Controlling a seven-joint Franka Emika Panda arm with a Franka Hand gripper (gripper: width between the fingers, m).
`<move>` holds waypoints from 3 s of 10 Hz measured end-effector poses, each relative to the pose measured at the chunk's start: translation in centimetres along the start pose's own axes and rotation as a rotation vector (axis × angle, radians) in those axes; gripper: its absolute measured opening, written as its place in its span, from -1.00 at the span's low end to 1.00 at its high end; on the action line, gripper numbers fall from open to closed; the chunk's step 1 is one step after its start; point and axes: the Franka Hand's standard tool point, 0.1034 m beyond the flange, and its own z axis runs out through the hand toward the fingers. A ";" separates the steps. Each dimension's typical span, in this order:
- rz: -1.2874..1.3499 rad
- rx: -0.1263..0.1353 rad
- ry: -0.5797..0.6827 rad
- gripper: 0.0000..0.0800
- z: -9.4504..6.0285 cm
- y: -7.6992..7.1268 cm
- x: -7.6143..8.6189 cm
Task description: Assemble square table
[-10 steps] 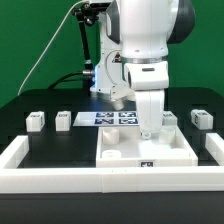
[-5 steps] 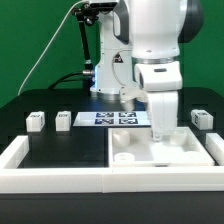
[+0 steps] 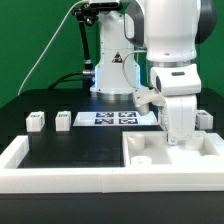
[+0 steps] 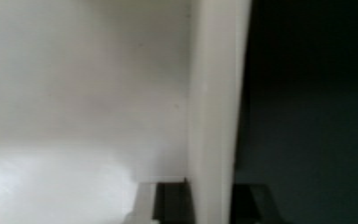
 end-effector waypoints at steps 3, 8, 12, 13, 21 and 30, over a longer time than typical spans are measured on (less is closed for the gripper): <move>0.009 0.000 0.000 -0.68 0.1 -0.1 -0.1; 0.010 0.000 0.000 0.52 0.1 0.0 -0.1; 0.123 -0.043 -0.004 0.62 -2.3 -0.7 0.0; 0.214 -0.067 -0.004 0.62 -3.5 -1.3 0.3; 0.680 -0.087 0.009 0.62 -5.2 -3.1 2.3; 1.506 -0.009 0.025 0.62 -4.0 -8.0 7.3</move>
Offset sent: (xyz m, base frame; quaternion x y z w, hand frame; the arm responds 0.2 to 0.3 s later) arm 0.0000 0.0000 0.0000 0.0000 0.0000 0.0000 1.0000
